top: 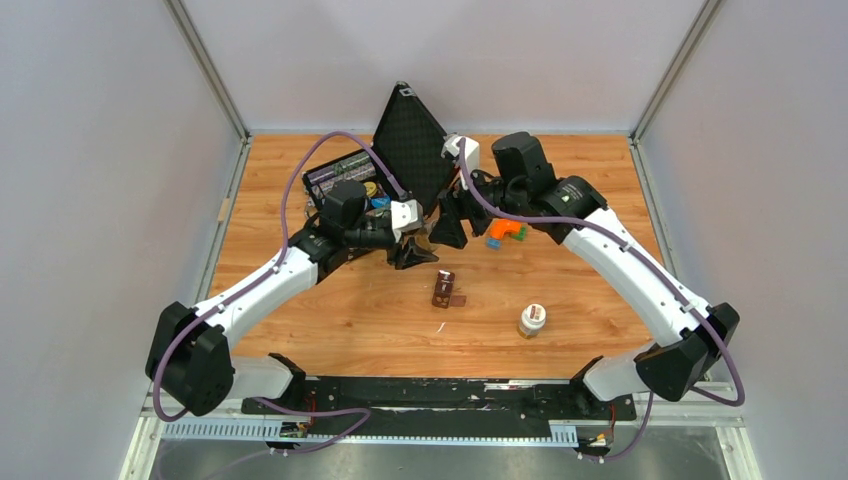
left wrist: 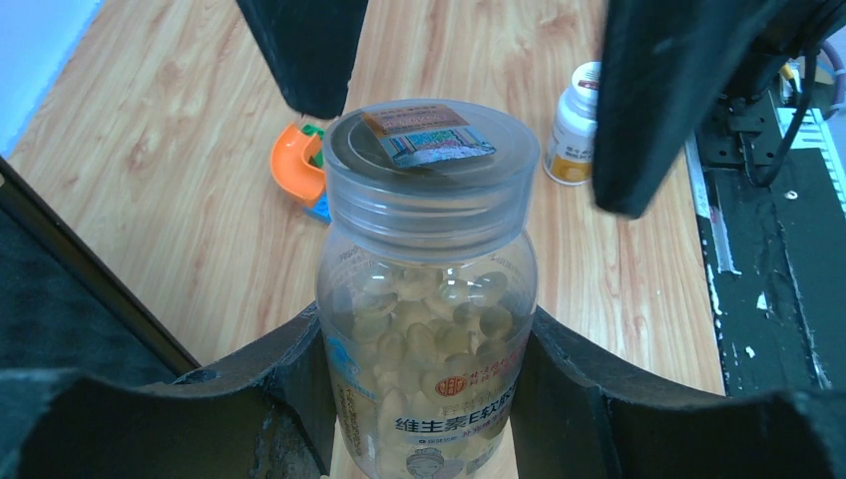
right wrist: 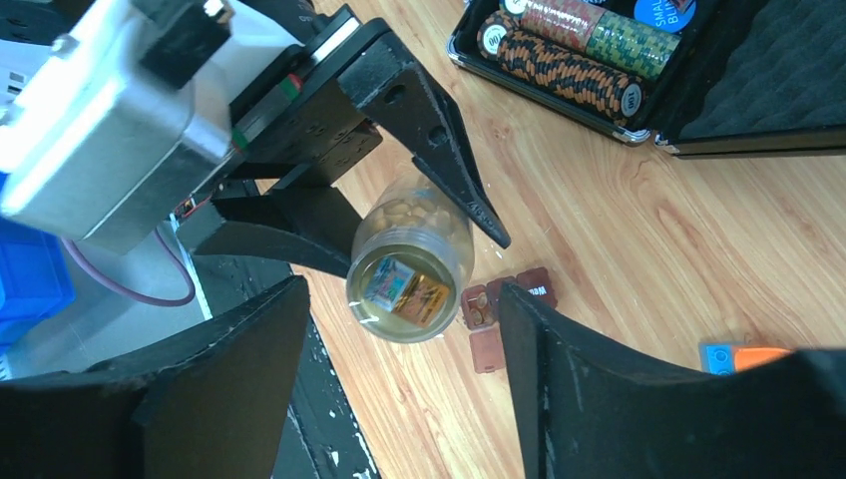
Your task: Sort the pills into containers
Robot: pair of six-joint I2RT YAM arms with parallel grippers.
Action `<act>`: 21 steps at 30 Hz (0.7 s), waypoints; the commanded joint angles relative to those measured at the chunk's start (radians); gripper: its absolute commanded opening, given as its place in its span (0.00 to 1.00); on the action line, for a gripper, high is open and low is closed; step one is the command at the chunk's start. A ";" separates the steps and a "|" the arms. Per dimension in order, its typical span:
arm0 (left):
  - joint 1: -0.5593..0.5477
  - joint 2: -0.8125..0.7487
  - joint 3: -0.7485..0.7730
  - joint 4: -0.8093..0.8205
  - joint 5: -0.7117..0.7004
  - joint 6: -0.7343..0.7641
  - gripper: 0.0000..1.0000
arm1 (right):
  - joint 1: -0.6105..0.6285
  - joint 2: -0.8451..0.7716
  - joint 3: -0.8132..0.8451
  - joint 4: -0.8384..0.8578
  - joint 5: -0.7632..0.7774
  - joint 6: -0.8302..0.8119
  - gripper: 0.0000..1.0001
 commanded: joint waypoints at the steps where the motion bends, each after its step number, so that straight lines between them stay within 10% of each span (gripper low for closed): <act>1: 0.001 -0.023 0.052 0.007 0.055 0.023 0.00 | 0.003 0.021 0.026 0.014 -0.006 -0.047 0.66; 16: 0.002 -0.019 0.050 0.033 0.013 0.016 0.00 | 0.029 0.075 0.031 0.016 0.091 0.026 0.35; 21: 0.001 -0.022 0.045 0.052 -0.024 0.001 0.00 | 0.031 0.103 0.051 0.025 0.177 0.177 0.00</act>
